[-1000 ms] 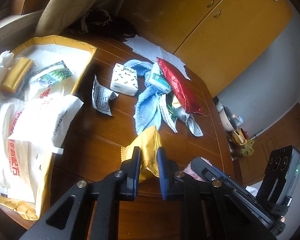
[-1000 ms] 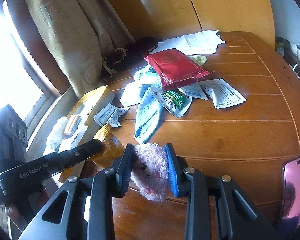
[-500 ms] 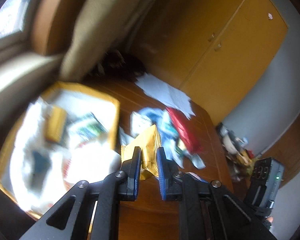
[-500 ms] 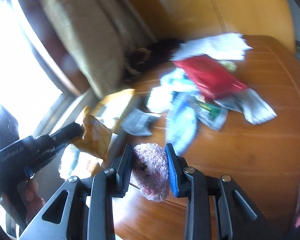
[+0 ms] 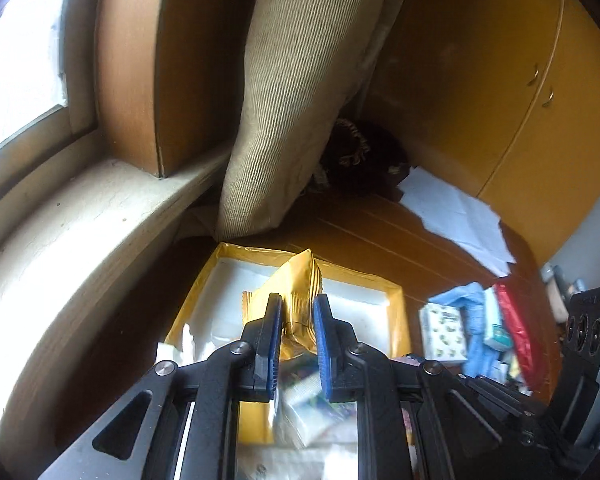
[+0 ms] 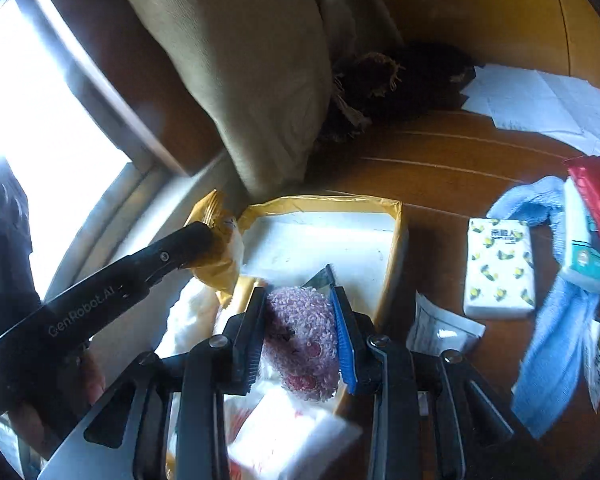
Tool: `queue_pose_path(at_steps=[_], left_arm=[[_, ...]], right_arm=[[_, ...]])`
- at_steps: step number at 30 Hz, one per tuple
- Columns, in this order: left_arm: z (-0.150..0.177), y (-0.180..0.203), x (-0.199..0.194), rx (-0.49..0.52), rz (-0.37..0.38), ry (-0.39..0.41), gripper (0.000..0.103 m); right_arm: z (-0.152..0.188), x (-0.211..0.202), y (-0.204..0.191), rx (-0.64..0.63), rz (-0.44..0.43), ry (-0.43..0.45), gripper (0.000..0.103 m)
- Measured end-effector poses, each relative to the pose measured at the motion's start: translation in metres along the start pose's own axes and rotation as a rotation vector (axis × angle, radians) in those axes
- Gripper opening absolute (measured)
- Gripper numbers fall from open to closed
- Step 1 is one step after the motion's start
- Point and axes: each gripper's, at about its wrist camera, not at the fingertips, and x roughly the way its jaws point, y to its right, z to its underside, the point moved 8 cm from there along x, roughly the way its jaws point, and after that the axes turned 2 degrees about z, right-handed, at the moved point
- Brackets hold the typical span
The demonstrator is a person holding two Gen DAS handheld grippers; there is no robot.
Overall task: Organize soft objects
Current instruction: 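Carry the pink toy and yellow packet over the box and release both, then grasp the red foil packet with the right tool while the left tool grasps a white paper sachet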
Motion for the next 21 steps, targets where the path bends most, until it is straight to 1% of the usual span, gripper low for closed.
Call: queue_pose_path(at_steps=[2,4,6,7,9,10,11,12,13,14,15,16,18,20,21], left_arm=[[-0.003,-0.002,0.015,0.020,-0.040,-0.008,0.014],[-0.003,-0.003,0.031,0.057,-0.089,-0.036,0.015],[0.000,-0.004,0.044,0.069,-0.097,-0.070,0.019],[0.002,-0.005,0.049,0.061,-0.101,-0.086,0.019],[0.008,-0.010,0.052,0.016,-0.072,-0.124,0.023],[0.010,-0.011,0.050,0.005,-0.060,-0.128,0.024],[0.011,-0.012,0.045,-0.009,-0.044,-0.124,0.031],[0.012,-0.012,0.039,-0.024,-0.030,-0.117,0.043],[0.013,-0.009,0.032,-0.033,-0.016,-0.103,0.049],[0.013,-0.006,0.022,-0.040,0.005,-0.078,0.060],[0.013,-0.003,0.010,-0.042,0.019,-0.045,0.069],[0.013,0.001,0.000,-0.042,0.017,-0.021,0.071],[0.019,0.015,-0.020,-0.034,0.031,0.013,0.072],[0.029,0.035,-0.034,-0.023,0.073,0.011,0.073],[0.036,0.048,-0.039,-0.010,0.098,0.008,0.076]], right_arm=[[-0.003,0.015,-0.001,0.005,0.008,-0.022,0.031],[-0.004,0.023,-0.001,-0.001,0.020,-0.027,0.032],[-0.001,0.027,0.001,-0.005,0.022,-0.035,0.033],[0.000,0.027,0.002,-0.004,0.020,-0.038,0.034],[0.002,0.030,0.008,0.021,0.006,-0.054,0.039],[0.002,0.028,0.008,0.030,-0.009,-0.054,0.040],[0.001,0.025,0.009,0.037,-0.027,-0.048,0.041],[0.001,0.018,0.010,0.043,-0.033,-0.042,0.046],[0.002,0.008,0.012,0.049,-0.032,-0.025,0.050],[0.002,-0.004,0.013,0.050,-0.044,0.001,0.053],[0.003,-0.015,0.015,0.048,-0.053,0.026,0.062],[0.006,-0.030,0.019,0.051,-0.059,0.055,0.068],[0.011,-0.064,0.033,0.071,-0.072,0.121,0.069],[0.016,-0.096,0.052,0.094,-0.067,0.178,0.071],[0.018,-0.111,0.062,0.106,-0.058,0.204,0.072]])
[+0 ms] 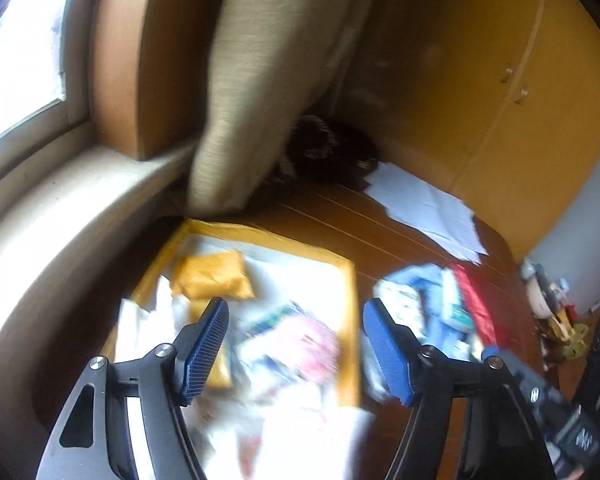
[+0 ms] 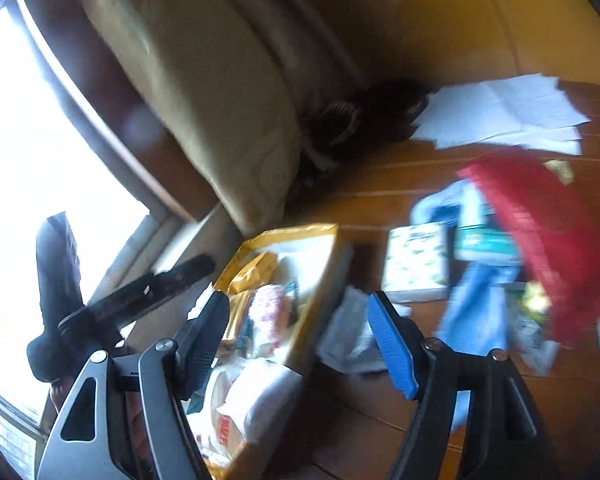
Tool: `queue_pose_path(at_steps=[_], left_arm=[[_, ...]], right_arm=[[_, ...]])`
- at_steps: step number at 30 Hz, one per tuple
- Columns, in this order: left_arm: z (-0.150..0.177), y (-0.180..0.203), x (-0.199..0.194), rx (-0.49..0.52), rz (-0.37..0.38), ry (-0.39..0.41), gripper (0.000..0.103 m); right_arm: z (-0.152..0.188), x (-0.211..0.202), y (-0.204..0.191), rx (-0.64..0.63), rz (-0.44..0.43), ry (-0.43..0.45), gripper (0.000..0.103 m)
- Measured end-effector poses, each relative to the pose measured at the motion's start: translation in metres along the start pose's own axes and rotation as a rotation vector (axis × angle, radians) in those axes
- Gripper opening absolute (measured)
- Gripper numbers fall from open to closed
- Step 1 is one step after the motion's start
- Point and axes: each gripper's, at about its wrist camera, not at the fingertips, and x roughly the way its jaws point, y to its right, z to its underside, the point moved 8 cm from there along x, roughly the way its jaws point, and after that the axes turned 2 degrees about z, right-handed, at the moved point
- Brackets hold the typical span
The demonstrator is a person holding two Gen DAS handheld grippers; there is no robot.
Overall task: Organize soft objects
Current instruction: 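Grasp the red foil packet with the right tool while the left tool grasps a white paper sachet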
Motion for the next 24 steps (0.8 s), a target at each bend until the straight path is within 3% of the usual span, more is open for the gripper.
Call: queue_pose_path(at_steps=[4,8,16,24], left_arm=[[0.028,0.052,0.013,0.114,0.057,-0.071,0.078],[0.046,0.078,0.035,0.185,0.035,-0.138,0.078],[0.058,0.079,0.033,0.182,0.023,-0.152,0.078],[0.060,0.072,0.029,0.181,0.033,-0.157,0.078]], right_arm=[[-0.012,-0.042,0.037,0.007,0.065,0.058,0.074],[-0.039,-0.063,0.084,0.038,0.171,0.107,0.077],[-0.069,-0.014,0.143,0.069,0.318,-0.020,0.082],[-0.047,0.019,0.149,0.007,0.431,-0.133,0.082]])
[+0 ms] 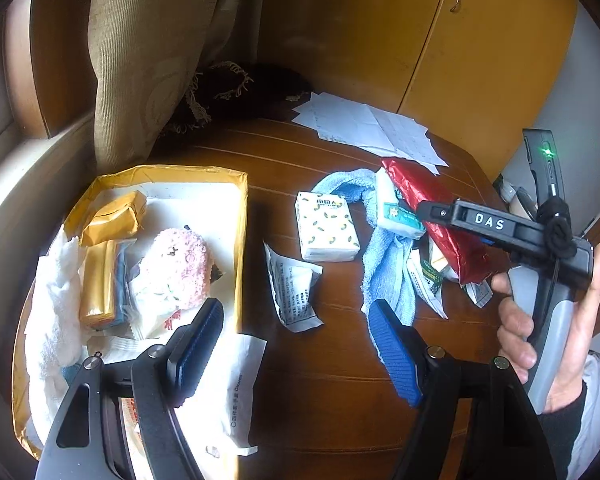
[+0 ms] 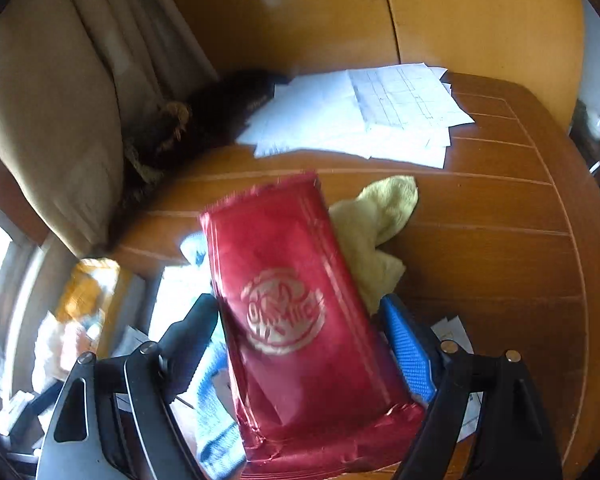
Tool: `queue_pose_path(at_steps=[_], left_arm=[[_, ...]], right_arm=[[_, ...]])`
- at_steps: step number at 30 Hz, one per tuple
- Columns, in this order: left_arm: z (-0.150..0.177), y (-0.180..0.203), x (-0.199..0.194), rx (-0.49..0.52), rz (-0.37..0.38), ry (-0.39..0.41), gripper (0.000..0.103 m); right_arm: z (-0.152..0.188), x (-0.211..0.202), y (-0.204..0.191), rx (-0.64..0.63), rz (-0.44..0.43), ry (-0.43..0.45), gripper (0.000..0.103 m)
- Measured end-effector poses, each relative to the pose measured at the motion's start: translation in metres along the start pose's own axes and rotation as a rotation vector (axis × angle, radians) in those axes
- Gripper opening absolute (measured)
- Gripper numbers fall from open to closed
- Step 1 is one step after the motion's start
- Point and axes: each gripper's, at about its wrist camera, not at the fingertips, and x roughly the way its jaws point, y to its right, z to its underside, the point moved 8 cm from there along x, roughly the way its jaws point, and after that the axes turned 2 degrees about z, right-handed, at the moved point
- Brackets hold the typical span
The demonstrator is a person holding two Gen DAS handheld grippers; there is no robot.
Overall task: Organize soft objects
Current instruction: 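Grasp the red foil packet with the right tool while the left tool grasps a white paper sachet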
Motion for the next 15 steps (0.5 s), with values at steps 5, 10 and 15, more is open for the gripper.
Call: queue_pose_path(at_steps=[5,10,15], left_arm=[[0.002,0.004,-0.003,0.026,-0.004,-0.001,0.078],[0.004,0.007,-0.002,0.016,-0.023,0.012,0.078],[0.010,0.014,0.000,-0.002,-0.014,0.012,0.078]], right_arm=[[0.012,-0.012,0.002,0.020,0.076,0.040,0.070],[0.032,-0.037,0.009,0.089,0.050,0.129,0.062],[0.050,-0.050,0.015,0.149,-0.052,0.195,0.061]])
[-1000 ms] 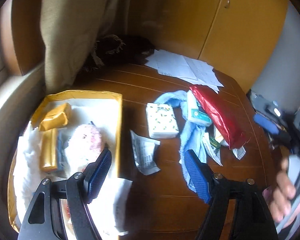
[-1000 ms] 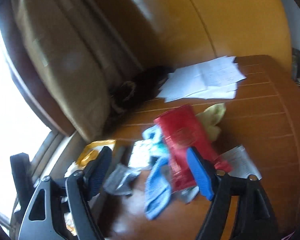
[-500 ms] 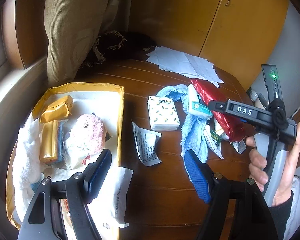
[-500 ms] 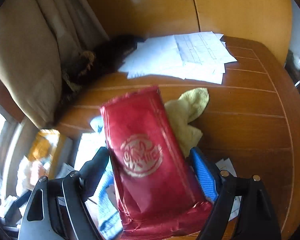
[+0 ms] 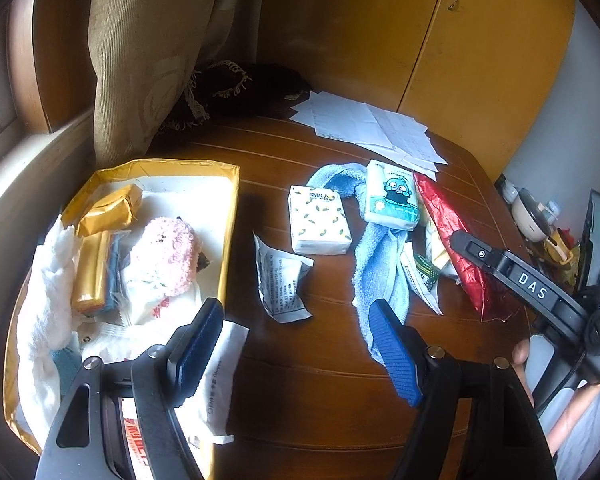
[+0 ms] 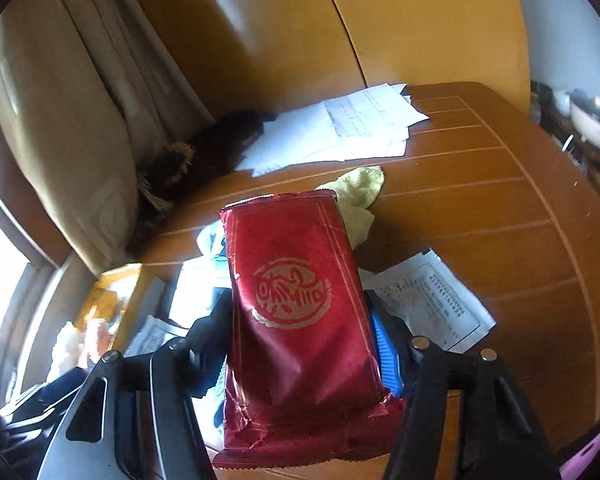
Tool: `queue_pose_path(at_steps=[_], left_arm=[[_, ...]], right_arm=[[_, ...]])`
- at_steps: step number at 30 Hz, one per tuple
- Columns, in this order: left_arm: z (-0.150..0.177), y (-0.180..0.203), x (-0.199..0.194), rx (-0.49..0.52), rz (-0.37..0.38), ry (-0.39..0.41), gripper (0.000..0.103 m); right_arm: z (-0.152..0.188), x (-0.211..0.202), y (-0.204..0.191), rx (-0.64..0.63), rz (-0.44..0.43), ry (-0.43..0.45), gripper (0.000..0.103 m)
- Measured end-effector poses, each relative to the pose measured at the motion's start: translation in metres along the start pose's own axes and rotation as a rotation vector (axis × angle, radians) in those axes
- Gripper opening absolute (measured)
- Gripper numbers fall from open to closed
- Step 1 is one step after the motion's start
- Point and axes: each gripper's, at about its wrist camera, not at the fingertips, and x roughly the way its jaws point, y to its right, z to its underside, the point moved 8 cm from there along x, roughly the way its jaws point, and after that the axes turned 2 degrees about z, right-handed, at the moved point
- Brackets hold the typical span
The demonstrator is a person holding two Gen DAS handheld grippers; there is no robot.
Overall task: Organize soft objects
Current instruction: 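Grasp the red foil packet with the right tool while the left tool grasps a white paper sachet, then carry the red packet and white sachet over the box and release both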
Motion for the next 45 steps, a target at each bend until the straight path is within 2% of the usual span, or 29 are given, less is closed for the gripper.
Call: queue_pose_path(at_steps=[6,12,15,17,19,23,26,28,30,32,36,39,45], left_arm=[[0.004,0.009,0.004,0.042,-0.054,-0.009,0.078],[-0.002,0.014,0.017,0.089,-0.124,-0.028,0.078],[-0.008,0.021,0.028,0.177,-0.165,-0.038,0.078],[-0.010,0.023,0.040,0.221,-0.176,-0.069,0.078],[-0.012,0.020,0.052,0.220,-0.164,-0.103,0.077],[-0.016,0.013,0.067,0.232,-0.195,-0.140,0.073],[-0.017,0.011,0.078,0.256,-0.214,-0.176,0.064],[-0.014,0.009,0.087,0.271,-0.228,-0.213,0.062],[-0.010,0.003,0.095,0.257,-0.234,-0.252,0.045],[-0.008,0.003,0.096,0.254,-0.226,-0.253,0.036],[-0.005,0.007,0.092,0.240,-0.207,-0.258,0.028],[0.000,0.009,0.082,0.210,-0.186,-0.247,0.028],[0.001,0.015,0.048,0.106,-0.086,-0.164,0.028]], right_arm=[[0.000,-0.002,0.012,0.109,-0.090,0.002,0.060],[0.001,-0.008,0.011,0.136,-0.115,0.009,0.059],[0.001,-0.009,0.011,0.152,-0.130,0.009,0.059],[0.001,-0.012,0.013,0.175,-0.149,0.017,0.059],[-0.001,-0.017,0.017,0.203,-0.158,0.043,0.059],[-0.002,-0.022,0.021,0.217,-0.154,0.062,0.059],[-0.001,-0.019,0.018,0.219,-0.175,0.044,0.059],[-0.001,-0.020,0.017,0.216,-0.176,0.045,0.059],[-0.002,-0.022,0.016,0.214,-0.177,0.050,0.059],[-0.002,-0.022,0.017,0.216,-0.176,0.053,0.059],[-0.001,-0.023,0.018,0.220,-0.176,0.050,0.059],[-0.002,-0.023,0.018,0.221,-0.177,0.053,0.059],[-0.003,-0.027,0.018,0.221,-0.187,0.068,0.059]])
